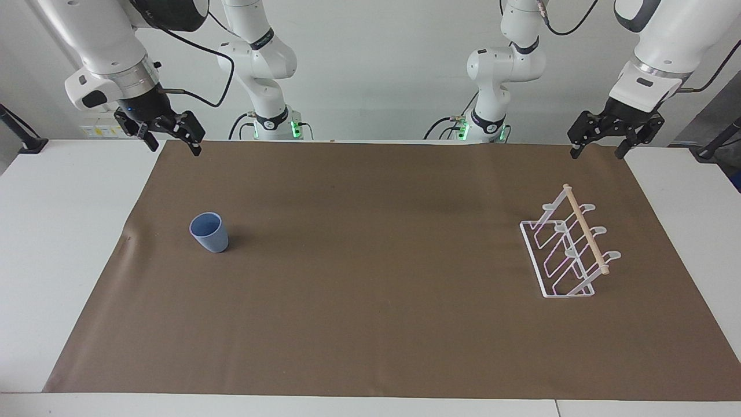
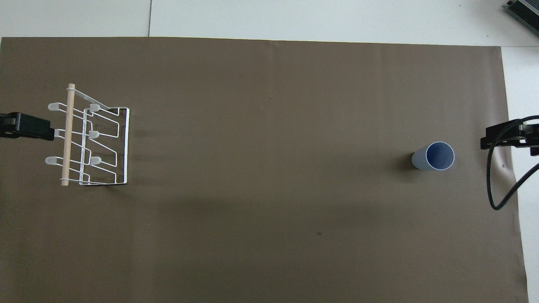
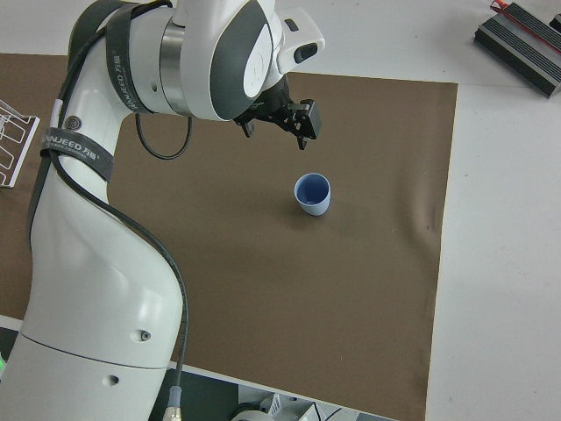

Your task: Hang cup on cup holder

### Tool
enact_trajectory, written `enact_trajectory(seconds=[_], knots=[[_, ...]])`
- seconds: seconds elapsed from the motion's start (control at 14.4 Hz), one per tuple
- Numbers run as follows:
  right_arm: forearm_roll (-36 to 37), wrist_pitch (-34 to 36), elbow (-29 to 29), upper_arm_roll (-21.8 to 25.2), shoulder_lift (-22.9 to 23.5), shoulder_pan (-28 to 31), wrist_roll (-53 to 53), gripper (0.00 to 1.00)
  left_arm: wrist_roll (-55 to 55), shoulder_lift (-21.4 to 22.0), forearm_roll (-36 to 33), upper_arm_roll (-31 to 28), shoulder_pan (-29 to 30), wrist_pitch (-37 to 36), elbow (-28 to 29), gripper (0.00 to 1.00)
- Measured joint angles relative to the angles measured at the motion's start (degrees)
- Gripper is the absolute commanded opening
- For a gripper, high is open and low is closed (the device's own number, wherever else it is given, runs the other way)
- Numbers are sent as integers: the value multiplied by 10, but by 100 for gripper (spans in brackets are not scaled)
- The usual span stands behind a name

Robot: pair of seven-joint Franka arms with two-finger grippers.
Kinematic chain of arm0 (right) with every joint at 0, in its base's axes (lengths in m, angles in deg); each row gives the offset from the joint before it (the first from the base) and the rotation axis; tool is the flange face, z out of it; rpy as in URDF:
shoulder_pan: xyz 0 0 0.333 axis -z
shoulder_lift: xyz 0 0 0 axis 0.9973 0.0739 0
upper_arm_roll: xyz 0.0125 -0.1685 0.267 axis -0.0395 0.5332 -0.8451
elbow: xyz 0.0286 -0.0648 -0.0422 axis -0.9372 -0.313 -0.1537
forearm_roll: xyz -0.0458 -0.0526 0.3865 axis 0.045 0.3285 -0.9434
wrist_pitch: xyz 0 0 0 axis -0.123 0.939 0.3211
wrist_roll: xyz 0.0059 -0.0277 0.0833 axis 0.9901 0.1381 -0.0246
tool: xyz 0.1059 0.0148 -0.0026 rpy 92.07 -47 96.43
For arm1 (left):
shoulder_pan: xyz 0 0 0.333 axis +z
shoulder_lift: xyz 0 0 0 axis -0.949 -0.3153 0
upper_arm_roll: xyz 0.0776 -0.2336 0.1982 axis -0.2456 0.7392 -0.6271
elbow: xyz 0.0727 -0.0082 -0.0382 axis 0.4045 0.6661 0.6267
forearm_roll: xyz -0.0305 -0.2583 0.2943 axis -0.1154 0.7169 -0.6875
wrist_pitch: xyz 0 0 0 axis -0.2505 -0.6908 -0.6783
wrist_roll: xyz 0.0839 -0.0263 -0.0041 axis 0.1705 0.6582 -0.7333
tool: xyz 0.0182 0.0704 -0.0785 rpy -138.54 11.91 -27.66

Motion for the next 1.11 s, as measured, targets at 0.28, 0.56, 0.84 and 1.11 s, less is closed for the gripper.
enact_trajectory(seconds=[0.28,0.56,0.84,1.11], knots=[[0,0,0,0,-1,0,0,100,0,0,0,0,0,0,0,100],[0,0,0,0,-4,0,0,100,0,0,0,0,0,0,0,100],[0,0,0,-1,-4,-4,0,100,0,0,0,0,0,0,0,100],[0,-1,-12,-4,-8,-9,-11,100,0,0,0,0,0,0,0,100]])
